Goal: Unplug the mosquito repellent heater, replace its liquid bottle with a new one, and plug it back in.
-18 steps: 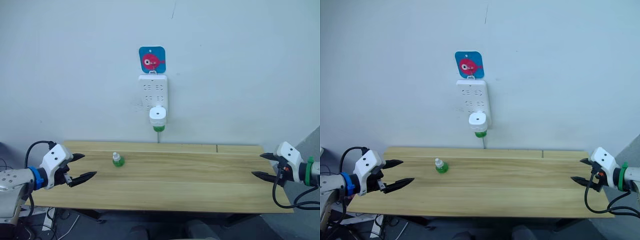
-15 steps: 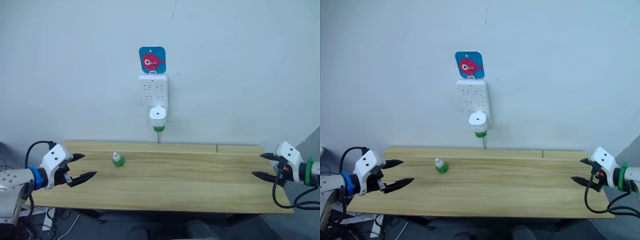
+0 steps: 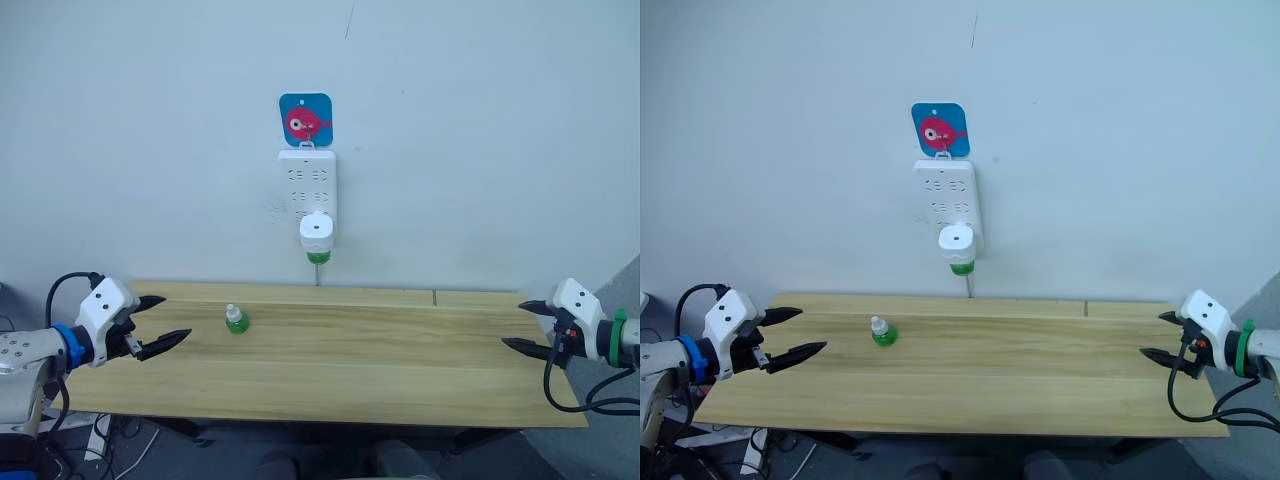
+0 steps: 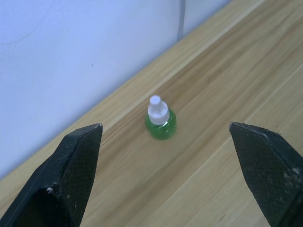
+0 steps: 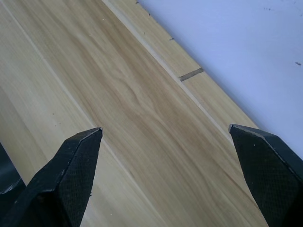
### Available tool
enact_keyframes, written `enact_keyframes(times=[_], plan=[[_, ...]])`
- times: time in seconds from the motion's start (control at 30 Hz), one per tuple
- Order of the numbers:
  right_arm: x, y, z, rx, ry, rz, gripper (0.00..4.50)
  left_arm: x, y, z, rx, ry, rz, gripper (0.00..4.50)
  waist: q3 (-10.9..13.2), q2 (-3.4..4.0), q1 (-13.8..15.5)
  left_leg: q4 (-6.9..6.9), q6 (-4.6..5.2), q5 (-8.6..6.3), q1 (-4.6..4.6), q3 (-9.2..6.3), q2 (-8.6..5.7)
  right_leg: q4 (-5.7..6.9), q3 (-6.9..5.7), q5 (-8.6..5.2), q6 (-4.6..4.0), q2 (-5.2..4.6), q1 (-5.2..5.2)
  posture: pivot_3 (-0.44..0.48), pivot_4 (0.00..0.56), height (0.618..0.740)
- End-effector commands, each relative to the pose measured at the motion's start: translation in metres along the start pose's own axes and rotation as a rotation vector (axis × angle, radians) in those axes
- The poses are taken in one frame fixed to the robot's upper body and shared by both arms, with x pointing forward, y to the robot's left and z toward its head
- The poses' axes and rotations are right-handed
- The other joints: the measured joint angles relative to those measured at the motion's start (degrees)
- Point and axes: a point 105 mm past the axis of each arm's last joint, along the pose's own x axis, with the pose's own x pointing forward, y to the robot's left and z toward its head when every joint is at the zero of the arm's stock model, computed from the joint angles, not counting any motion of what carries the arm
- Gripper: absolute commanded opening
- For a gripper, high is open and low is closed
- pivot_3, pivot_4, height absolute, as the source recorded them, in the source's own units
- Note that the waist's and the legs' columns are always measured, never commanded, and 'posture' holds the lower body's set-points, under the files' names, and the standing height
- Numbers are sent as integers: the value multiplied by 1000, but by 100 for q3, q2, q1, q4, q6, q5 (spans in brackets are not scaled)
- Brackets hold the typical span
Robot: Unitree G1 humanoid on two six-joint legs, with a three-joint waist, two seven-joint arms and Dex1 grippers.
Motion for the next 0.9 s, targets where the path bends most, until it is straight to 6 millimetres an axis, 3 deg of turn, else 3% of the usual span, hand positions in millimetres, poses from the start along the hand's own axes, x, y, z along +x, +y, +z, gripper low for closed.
enact_keyframes(times=[0.03, 0.37, 0.5, 0.7, 0.9], plan=[[-8, -9, 13, -33, -37, -42, 4469, -9, 6, 13, -12, -56, -8, 4500, 0, 1, 0, 0, 0, 0, 0, -1, 0, 0, -1, 0, 0, 0, 0, -7, 15, 740], [-9, -8, 11, -35, -41, -57, 4469, -10, 16, 15, -2, -79, 48, 4500, 1, 1, -6, 0, 0, 0, 1, -1, 0, 0, -1, -1, -1, 0, 1, -32, 18, 740], [-10, -1, 22, -38, -98, -73, 4469, 1, 10, 33, -59, -145, 21, 4500, 5, 6, -41, 0, 0, 0, -1, -2, 0, -1, -1, -1, -1, 0, 1, -55, 26, 740], [-5, 44, 76, -84, -260, 28, 4469, 27, -21, 77, -125, -266, -118, 4500, 14, 15, -125, 1, -1, 0, -8, -15, -1, 0, -7, -2, 2, 1, 3, -119, 40, 740], [-4, 70, 136, -73, -426, 98, 4469, 35, -18, 105, -130, -328, -123, 4500, 20, 15, -320, 9, -1, 1, -6, -19, -2, 0, -6, -2, 2, 3, 9, -145, 46, 740]])
